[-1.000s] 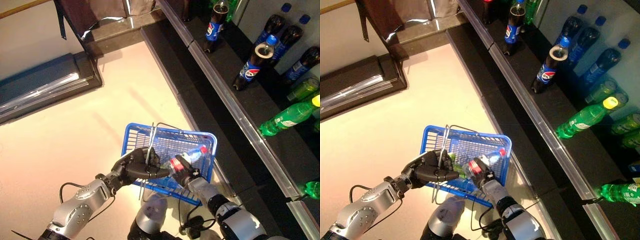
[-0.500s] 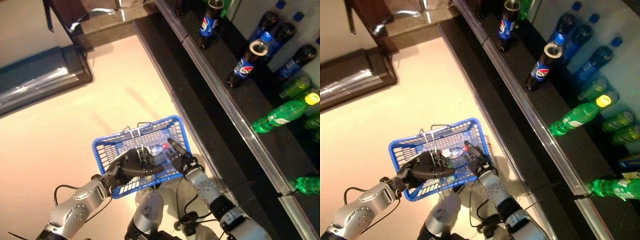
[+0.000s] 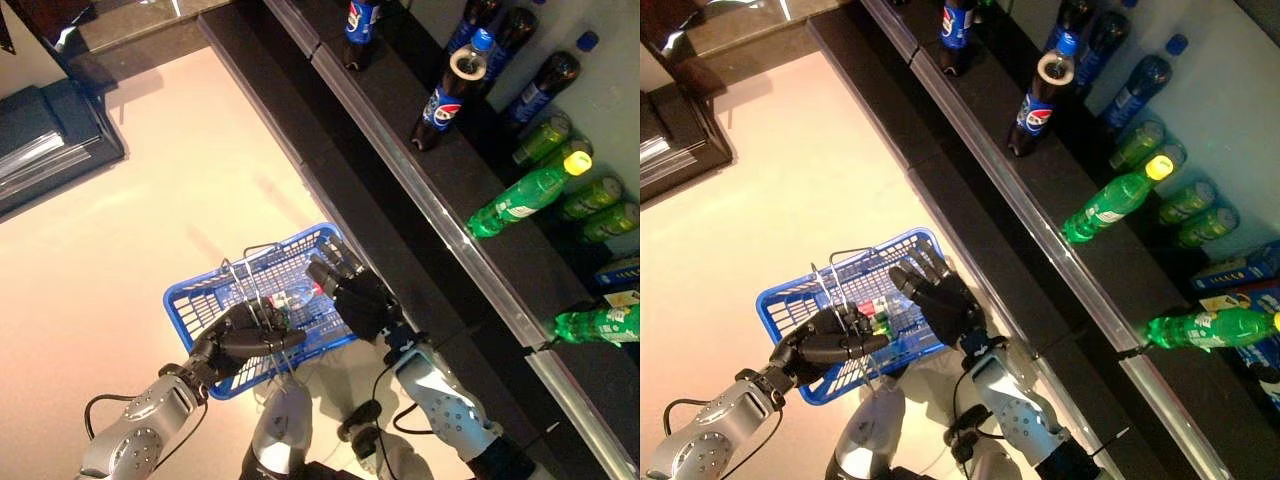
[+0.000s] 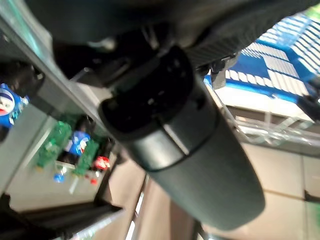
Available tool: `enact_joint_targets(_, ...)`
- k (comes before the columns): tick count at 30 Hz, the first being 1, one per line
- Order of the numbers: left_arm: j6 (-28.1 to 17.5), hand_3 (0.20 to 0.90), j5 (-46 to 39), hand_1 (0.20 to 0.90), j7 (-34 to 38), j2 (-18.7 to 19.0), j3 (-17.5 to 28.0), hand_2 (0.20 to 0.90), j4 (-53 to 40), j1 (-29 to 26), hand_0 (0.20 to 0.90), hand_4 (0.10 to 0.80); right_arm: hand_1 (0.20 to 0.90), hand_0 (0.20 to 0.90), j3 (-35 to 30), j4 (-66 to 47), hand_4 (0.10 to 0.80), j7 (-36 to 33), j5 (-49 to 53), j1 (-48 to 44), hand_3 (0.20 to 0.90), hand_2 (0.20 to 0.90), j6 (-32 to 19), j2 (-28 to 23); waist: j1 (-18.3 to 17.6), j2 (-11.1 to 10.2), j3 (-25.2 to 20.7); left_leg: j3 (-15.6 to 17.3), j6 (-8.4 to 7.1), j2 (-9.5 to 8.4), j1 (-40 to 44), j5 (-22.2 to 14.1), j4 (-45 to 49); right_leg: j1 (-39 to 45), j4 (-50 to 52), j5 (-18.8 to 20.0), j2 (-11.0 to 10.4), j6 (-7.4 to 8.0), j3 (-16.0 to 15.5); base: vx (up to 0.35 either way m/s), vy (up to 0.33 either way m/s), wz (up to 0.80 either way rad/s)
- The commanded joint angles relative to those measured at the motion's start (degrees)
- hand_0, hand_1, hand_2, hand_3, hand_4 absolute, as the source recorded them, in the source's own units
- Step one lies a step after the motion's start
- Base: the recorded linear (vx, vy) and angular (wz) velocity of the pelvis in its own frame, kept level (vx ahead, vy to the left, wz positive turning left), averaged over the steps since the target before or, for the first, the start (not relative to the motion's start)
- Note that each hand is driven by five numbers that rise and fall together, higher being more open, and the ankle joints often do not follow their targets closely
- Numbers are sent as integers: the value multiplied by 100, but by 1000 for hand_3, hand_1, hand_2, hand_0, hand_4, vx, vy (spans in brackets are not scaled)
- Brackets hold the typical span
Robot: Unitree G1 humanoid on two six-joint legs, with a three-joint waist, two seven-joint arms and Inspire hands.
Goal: Pick up the drink and place into the basket.
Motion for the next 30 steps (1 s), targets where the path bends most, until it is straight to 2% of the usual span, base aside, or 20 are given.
enact_joint_targets(1,-1525,200,-304,300,-860,-335,604,300,-1842,-318,300,100,900,900,126,-994,800,1122,-319,-39,900,900,-384,29,-242,-14,-587,420,221,-219,-298,190,242,431,-264,266,233,181,58,-1,-57,-11)
enact_joint_targets(3,-1667,200,-50,300,-809,-357,635,300,-1765,-263,300,100,900,900,19,-1101,800,1153,-420,49,900,900,-489,-16,-284,-35,-646,453,210,-195,-233,180,224,462,-280,252,258,171,108,3,-42,-10)
enact_joint_targets(6,-1611,200,-114,300,-758,-415,707,300,-1664,-182,300,100,900,900,-157,-1144,800,1105,-409,182,900,900,-546,-65,-341,-47,-746,505,191,-166,-144,177,192,507,-299,223,299,148,176,-1,-14,-12)
enact_joint_targets(7,-1727,200,25,300,-503,-552,754,300,-1479,-93,300,100,900,900,-319,-1043,800,1116,-561,386,900,900,-605,-35,-430,-47,-846,587,166,-117,-54,156,166,529,-303,185,323,129,234,-32,-20,-18)
enact_joint_targets(10,-1791,200,106,300,-186,-655,759,300,-1282,-7,300,100,900,900,-432,-972,800,923,-625,571,900,900,-619,-47,-510,-53,-935,653,137,-80,8,155,140,542,-323,169,354,118,297,-35,-27,-20)
enact_joint_targets(11,-1745,200,173,300,-3,-847,776,300,-1079,96,300,100,900,900,-583,-781,800,865,-710,721,900,900,-595,-57,-581,-43,-1011,708,106,-31,89,179,74,568,-346,142,387,89,337,-36,-24,-8)
enact_joint_targets(15,-1929,200,468,300,364,-1132,823,300,-637,332,300,100,900,900,-827,-409,800,1098,-610,1056,900,900,-849,-30,-698,-1,-1130,767,47,71,216,256,-74,624,-408,114,465,41,429,-48,-42,-8)
enact_joint_targets(19,-2019,200,473,300,828,-1360,872,300,45,539,300,100,900,900,-1006,-44,800,1659,86,1325,900,900,-1348,183,-801,140,-1256,783,-40,185,297,383,-236,670,-473,88,559,-21,501,-20,-43,-10)
enact_joint_targets(21,-2088,200,452,300,851,-1455,883,300,333,587,300,100,900,900,-1068,167,800,1780,112,1389,900,900,-1377,264,-828,224,-1282,773,-73,209,286,447,-284,674,-471,82,575,-34,505,1,-2,-5)
enact_joint_targets(24,-2105,200,311,300,959,-1695,914,300,817,758,300,100,900,900,-1132,786,800,1785,-180,1504,900,900,-1250,314,-836,478,-1351,747,-167,269,250,694,-558,664,-503,76,586,-33,464,25,35,-8)
enact_joint_targets(25,-2108,200,317,300,940,-1713,920,300,845,770,300,100,900,900,-1137,823,800,1797,-206,1516,900,900,-1258,313,-839,490,-1354,765,-175,278,250,712,-579,666,-510,79,585,-31,457,31,83,2)
enact_joint_targets(27,-2104,200,299,300,943,-1843,933,300,1247,834,300,100,900,900,-1213,1220,800,1586,-715,1666,900,900,-1165,273,-926,611,-1394,1222,-288,425,204,928,-769,668,-580,151,493,30,259,46,98,25)
enact_joint_targets(28,-2116,200,318,300,886,-1884,925,300,1349,818,300,100,900,900,-1229,1284,800,1571,-765,1699,900,900,-1194,265,-981,602,-1406,1456,-376,493,270,877,-816,719,-572,60,467,86,247,4,139,65)
enact_joint_targets(29,-2136,200,393,300,791,-1974,884,300,1647,715,300,100,900,900,-1296,1461,800,1382,-1090,1764,900,900,-1236,232,-1144,635,-1407,2160,-450,678,275,985,-855,717,-578,95,365,119,14,-64,181,74)
enact_joint_targets(30,-2138,200,336,300,788,-2020,817,300,1896,582,300,100,900,900,-1345,1593,800,1218,-1323,1775,900,900,-1234,178,-1284,645,-1390,2577,-469,785,303,1007,-840,681,-550,117,268,137,-146,-188,348,106)
